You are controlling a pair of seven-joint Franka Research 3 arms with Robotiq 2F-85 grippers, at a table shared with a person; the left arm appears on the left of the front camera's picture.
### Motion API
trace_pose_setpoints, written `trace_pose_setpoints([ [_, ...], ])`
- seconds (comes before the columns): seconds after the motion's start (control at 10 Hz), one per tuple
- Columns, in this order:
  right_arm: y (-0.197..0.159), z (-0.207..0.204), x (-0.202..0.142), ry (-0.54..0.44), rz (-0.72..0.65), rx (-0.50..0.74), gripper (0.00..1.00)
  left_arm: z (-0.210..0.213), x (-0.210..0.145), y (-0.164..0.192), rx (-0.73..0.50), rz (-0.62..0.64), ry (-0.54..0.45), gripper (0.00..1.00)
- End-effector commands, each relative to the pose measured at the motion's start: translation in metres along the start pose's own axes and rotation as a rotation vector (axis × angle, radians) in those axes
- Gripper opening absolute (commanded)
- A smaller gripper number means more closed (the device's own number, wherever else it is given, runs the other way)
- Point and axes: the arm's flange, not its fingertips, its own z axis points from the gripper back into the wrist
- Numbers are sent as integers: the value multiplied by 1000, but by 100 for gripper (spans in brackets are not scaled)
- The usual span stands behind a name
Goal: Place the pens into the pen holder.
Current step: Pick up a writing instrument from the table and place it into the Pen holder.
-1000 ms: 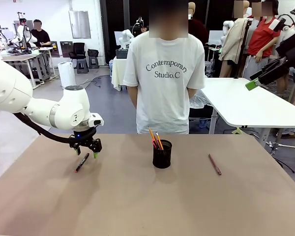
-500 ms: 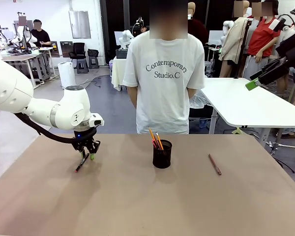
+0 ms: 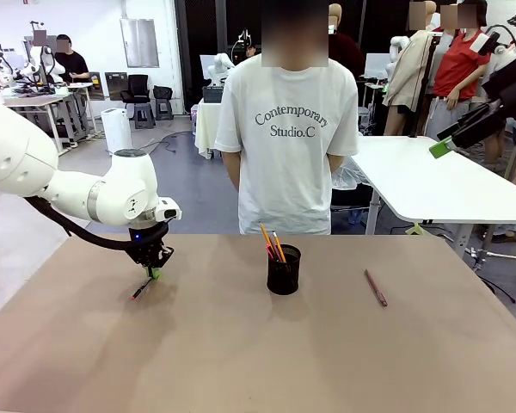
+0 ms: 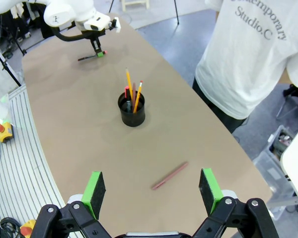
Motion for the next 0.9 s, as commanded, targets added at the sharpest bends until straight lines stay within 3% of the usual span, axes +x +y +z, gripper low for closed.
trace_pose_setpoints([
  [0.0,0,1,1,-8,3,4,100,15,0,7,-34,5,2,0],
  [0.4,0,1,1,-8,3,4,100,82,-3,4,-305,-67,-105,0],
  [0.7,0,1,1,-8,3,4,100,123,-1,6,-635,-85,-253,0],
  [0.8,0,1,1,-8,3,4,100,132,-3,6,-745,-185,-324,0],
])
